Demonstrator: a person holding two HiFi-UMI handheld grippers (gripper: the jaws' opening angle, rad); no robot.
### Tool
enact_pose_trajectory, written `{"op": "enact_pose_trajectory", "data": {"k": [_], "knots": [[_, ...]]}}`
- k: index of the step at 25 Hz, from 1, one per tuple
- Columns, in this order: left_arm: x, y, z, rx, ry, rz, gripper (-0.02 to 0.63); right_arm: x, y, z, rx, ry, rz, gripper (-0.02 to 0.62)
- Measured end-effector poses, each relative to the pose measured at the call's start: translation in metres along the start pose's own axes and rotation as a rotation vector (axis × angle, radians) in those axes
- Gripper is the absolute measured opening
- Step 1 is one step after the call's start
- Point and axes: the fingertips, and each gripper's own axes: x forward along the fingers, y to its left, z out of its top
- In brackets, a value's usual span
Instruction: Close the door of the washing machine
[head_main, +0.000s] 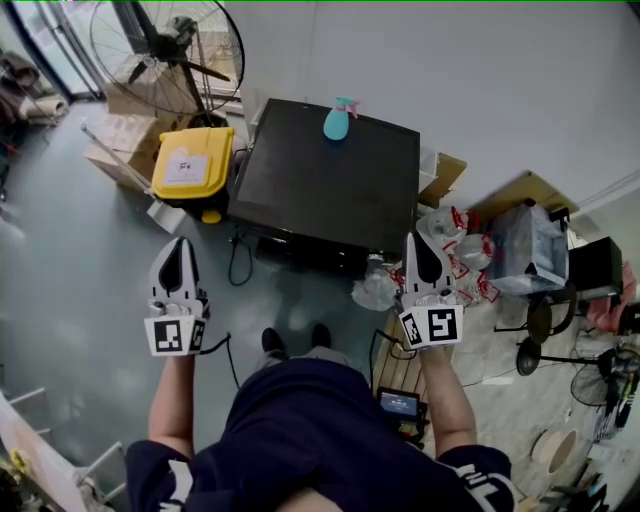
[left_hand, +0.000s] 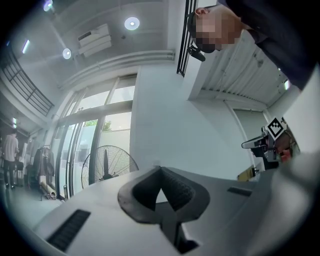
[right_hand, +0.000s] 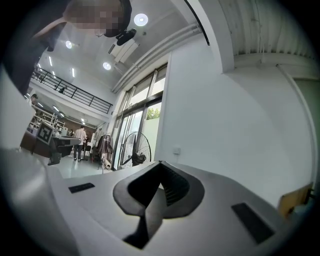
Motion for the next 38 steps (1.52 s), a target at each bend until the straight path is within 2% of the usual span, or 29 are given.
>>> {"op": "enact_pose_trajectory", "data": {"k": [10,12,16,21,31,38], "knots": [[-0.006,0.007,-0.002,0.012,0.033,0.026,0.023,-0.002,0.001,0.005,0.004,-0.006,-0.007,0.020],[-0.007,0.006,-0.002,0.006,0.015,0.017,0.023,0.000,0.003,0.004,0.001,0.000,-0.003,0.020],[-0.008,0.006,-0.004,0.030,0.030,0.021,0.023,0.002,0.004,0.002,-0.007,0.012,0.002,0.020],[-0.008,0.006,0.001,0.019,-0.011,0.008,0.023,0.004,0.006,-0.001,-0.014,0.030,-0.002,0.020],[-0.003,0.008,-0.001,0.013,0.022,0.031,0.023,0.013,0.011,-0.010,-0.035,0.077,0.023,0.019],[-0.004,0.006,-0.007,0.001,0.016,0.016,0.023,0.017,0.017,-0.017,-0.029,0.098,0.038,0.018]]}}
